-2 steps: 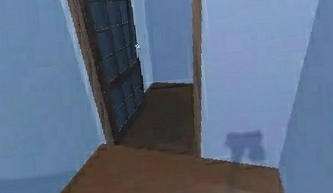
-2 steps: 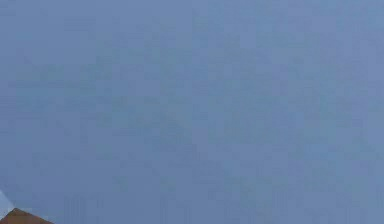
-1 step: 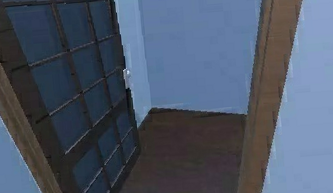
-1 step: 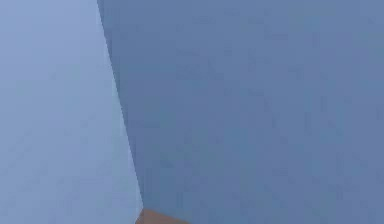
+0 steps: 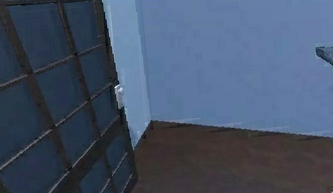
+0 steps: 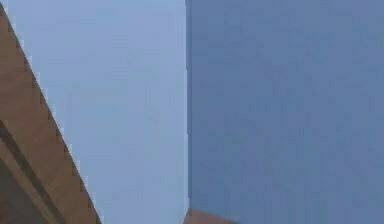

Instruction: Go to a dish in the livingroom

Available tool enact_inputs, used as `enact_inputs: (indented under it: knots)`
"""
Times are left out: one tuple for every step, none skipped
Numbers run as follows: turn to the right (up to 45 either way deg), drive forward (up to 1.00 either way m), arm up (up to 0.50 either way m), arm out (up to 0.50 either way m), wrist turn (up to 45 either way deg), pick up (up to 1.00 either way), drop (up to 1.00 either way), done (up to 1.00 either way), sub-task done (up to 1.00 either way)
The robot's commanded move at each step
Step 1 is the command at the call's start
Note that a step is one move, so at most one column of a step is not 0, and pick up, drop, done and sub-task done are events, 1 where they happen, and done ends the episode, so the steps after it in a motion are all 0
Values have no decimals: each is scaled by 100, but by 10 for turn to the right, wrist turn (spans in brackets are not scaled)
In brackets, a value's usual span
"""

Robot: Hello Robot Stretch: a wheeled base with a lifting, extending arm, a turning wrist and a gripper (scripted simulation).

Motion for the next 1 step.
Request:
enact_inputs:
  knots:
    - [150, 0, 0, 0, 0, 0, 0, 0, 0]
